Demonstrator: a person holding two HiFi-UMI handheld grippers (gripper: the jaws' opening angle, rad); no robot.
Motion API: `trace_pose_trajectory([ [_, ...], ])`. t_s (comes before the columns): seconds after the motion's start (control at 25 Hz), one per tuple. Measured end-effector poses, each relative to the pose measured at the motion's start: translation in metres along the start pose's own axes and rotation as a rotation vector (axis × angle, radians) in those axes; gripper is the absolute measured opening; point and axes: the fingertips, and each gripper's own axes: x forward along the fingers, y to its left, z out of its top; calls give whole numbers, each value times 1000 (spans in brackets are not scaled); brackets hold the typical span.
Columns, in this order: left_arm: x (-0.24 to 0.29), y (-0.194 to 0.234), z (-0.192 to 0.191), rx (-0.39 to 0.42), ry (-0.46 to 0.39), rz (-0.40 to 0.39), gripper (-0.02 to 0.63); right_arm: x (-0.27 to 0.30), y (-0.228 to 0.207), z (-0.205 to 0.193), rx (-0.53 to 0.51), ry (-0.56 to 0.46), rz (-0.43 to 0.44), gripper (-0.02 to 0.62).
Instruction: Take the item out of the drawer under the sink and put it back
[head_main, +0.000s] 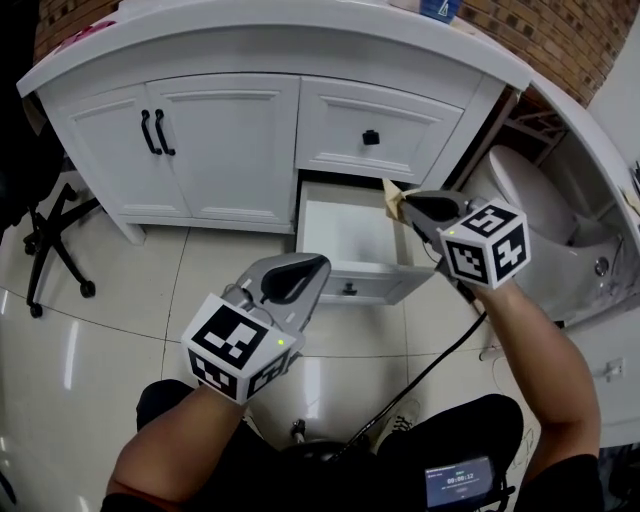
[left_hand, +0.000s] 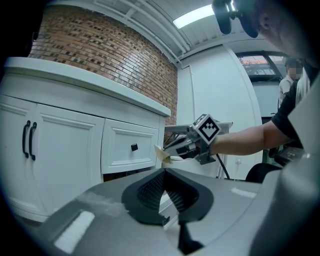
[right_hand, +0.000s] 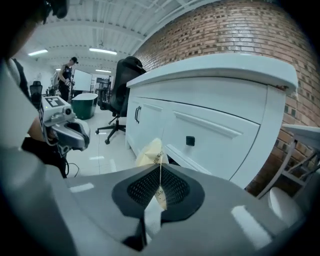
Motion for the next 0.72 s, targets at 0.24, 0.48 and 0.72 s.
trace_pose_trajectory([
  [0.24, 1, 1, 0, -10, -1, -7, 5, 46, -20, -26, -66, 129, -18, 12],
  [0.48, 3, 2, -4, -28, 6, -13, 5, 94, -23, -56, -188, 261, 16, 12],
  [0.72, 6, 4, 3, -32, -7, -9, 5, 139, -24, -77, -222, 342, 79, 12],
])
